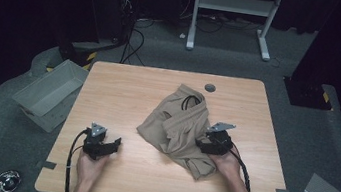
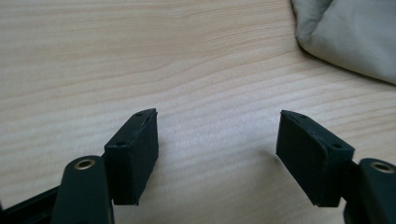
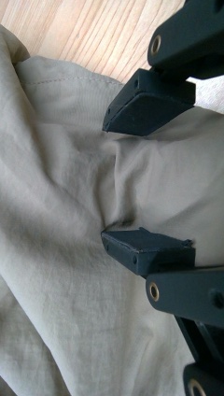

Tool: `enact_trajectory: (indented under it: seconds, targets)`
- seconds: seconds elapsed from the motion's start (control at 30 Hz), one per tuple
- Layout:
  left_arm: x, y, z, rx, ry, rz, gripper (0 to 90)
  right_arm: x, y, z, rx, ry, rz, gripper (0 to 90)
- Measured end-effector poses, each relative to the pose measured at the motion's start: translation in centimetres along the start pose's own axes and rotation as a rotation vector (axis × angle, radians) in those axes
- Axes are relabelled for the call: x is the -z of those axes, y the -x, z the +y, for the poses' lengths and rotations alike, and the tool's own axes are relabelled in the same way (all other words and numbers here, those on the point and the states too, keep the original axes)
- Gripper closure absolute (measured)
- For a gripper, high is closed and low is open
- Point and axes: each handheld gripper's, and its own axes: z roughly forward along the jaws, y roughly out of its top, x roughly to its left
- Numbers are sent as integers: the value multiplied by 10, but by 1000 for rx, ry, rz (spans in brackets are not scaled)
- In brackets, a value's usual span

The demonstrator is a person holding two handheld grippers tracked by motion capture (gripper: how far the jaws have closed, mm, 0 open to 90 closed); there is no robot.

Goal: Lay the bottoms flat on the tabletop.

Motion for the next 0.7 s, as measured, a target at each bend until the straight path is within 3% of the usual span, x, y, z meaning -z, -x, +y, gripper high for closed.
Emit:
enact_trajectory:
  seconds: [0.07, 0.17, 0.2, 0.3, 0.33, 0.37, 0.4, 0.43, 0.53, 0.7]
  targets:
    - [-2, 1, 3, -11, -6, -2, 295, 0, 0, 0, 1, 2, 0, 409]
    - [-11, 3, 13, 2, -8, -71, 306, 0, 0, -1, 2, 5, 2, 409]
    - [-11, 3, 13, 2, -8, -71, 306, 0, 0, -1, 2, 5, 2, 409]
    - [-18, 8, 23, -18, 11, -116, 309, 0, 1, -1, 2, 5, 4, 409]
    - [-23, 14, 31, -43, 19, -137, 301, 0, 1, -1, 2, 5, 4, 409]
    - [-23, 14, 31, -43, 19, -137, 302, 0, 1, -1, 2, 5, 4, 409]
    - [-28, 21, 38, -59, 26, -170, 297, 0, 1, -1, 2, 6, 4, 409]
    - [-28, 21, 38, -59, 26, -170, 297, 0, 1, -1, 1, 6, 4, 409]
    - [-35, 29, 41, -60, 88, -215, 317, 0, 0, -1, 0, 6, 3, 409]
    - [-44, 36, 42, -55, 90, -200, 342, 0, 0, -1, -4, 7, 2, 408]
